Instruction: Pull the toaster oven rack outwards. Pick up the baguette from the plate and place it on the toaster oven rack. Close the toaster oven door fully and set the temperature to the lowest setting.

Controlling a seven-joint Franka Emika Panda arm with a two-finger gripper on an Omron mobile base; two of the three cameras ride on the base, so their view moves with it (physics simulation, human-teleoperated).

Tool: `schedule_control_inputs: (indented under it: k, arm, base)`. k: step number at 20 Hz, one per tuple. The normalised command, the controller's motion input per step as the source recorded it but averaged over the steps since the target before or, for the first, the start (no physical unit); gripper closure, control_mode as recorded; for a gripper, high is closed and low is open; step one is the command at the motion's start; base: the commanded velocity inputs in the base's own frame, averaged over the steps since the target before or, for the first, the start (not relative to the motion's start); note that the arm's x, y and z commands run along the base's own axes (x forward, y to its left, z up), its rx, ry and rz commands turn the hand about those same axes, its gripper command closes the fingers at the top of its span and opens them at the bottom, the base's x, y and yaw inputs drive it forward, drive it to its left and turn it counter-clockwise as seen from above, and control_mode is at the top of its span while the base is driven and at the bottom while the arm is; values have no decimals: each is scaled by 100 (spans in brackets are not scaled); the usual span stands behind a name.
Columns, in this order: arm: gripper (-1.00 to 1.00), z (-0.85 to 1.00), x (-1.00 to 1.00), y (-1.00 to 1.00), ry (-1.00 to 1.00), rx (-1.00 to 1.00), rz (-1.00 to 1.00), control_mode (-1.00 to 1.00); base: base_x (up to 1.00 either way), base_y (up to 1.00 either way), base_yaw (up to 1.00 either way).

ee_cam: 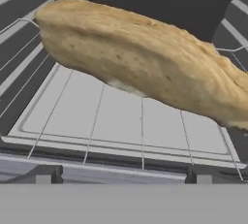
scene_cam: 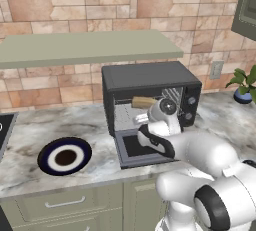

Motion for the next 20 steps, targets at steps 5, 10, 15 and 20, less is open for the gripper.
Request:
schedule_control_inputs:
  k: [5, 10, 15, 20]
  arm:
    - [-100, -1, 16, 0, -7, 0, -5, -100]
    - [-100, 0, 13, 0, -2, 0, -6, -100]
    - [-100, 0, 13, 0, 0, 0, -5, -100]
    - [-100, 0, 19, 0, 0, 0, -4, -100]
  base:
    - [0, 0, 0]
    - [0, 0, 0]
    - [0, 0, 0]
    - [0, 0, 0]
